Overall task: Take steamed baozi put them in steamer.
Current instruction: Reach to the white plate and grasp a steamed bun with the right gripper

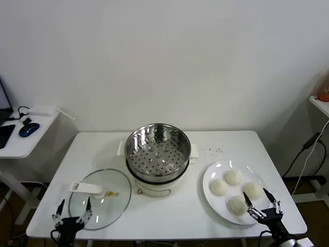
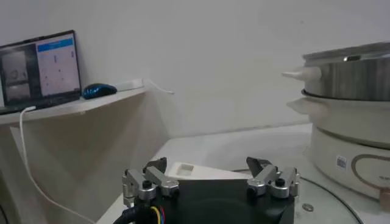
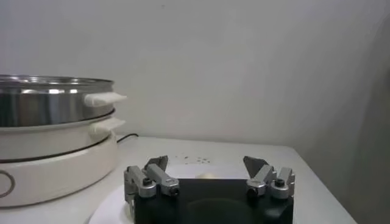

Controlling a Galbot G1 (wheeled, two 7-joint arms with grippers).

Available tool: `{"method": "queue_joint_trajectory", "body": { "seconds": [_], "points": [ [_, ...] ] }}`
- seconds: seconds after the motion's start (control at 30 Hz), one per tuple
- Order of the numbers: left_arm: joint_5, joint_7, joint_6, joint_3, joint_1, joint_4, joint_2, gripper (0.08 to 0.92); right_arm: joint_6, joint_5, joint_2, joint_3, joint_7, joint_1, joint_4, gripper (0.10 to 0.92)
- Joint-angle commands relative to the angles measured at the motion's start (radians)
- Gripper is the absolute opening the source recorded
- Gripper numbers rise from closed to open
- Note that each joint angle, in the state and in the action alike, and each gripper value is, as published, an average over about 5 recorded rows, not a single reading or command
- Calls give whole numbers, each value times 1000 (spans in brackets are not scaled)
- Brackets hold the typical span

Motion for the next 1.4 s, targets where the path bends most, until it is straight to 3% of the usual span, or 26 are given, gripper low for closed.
{"method": "queue_joint_trajectory", "body": {
  "seconds": [0.03, 0.17, 0.53, 0.67, 0.87, 1.13, 1.4],
  "points": [
    [12, -1, -6, 0, -2, -2, 2, 823, -72, -96, -25, 18, -17, 86, 3, 823],
    [19, -1, -6, 3, -5, -7, 2, 823, -147, -190, -79, 22, -74, 186, -31, 823],
    [14, 2, 6, 7, -21, -25, 9, 823, -380, -182, -372, -88, -440, 510, -164, 823],
    [5, 6, 6, 9, -29, -27, 14, 823, -404, -207, -497, -251, -656, 695, -253, 823],
    [0, 6, 6, 11, -39, -19, 21, 823, -402, -213, -617, -664, -852, 1084, -387, 823],
    [-12, 4, 6, 14, -40, -16, 39, 823, -404, -295, -639, -1054, -982, 1417, -469, 823],
    [-11, 5, 12, 21, -45, -19, 40, 823, -398, -336, -561, -1448, -1024, 1762, -529, 823]
  ]
}}
